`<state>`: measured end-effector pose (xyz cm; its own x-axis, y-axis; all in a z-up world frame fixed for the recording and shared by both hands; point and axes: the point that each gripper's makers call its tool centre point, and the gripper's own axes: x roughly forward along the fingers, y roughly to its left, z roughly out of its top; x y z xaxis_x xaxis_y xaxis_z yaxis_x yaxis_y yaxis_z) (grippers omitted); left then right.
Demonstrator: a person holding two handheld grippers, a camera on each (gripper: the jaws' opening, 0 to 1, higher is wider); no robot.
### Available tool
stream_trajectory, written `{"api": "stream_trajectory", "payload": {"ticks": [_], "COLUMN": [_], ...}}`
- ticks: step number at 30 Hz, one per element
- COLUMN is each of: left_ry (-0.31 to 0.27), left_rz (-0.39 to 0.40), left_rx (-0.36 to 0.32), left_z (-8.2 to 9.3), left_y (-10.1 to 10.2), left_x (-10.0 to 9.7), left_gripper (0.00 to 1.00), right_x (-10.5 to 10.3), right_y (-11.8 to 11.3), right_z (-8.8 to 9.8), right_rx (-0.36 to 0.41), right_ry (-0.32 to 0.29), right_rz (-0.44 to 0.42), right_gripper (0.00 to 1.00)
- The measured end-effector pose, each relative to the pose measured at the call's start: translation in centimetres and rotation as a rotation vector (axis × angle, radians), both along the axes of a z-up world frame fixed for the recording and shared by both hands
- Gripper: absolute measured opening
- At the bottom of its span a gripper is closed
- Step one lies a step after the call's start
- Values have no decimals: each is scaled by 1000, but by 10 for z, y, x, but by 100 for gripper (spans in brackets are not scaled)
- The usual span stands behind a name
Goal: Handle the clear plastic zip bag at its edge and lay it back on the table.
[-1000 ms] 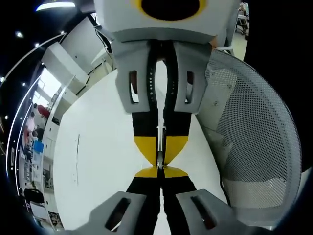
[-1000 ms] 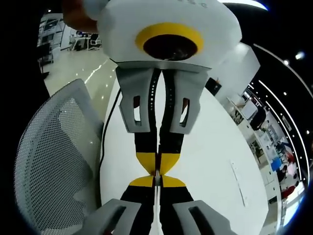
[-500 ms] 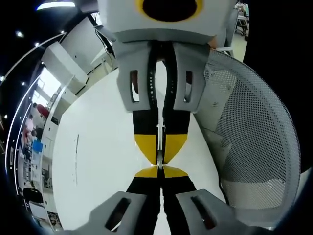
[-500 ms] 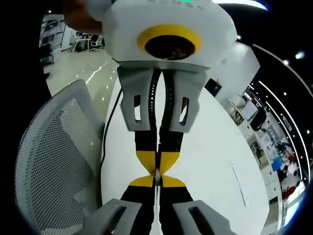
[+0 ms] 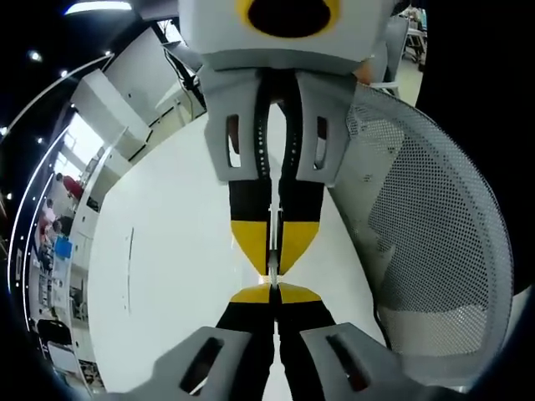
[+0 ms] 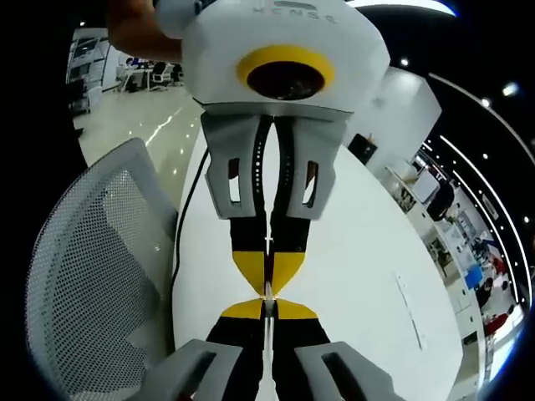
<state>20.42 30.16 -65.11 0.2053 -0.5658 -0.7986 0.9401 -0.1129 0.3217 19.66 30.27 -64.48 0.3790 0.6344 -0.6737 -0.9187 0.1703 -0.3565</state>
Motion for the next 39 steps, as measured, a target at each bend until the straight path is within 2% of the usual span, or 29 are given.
{"api": "stream_trajectory", "payload": {"ticks": [39], "left_ry": [7], "left_rz": [35], "left_rx": [-10], "left_z": [1], "left_y": [12], "left_x": [7], "left_gripper": [0], "right_x": [1], "right_y": [-17], "right_z": [-2], "right_rx": [11], "right_ry": [11], "right_rz": [-34], "right_gripper": [0]}}
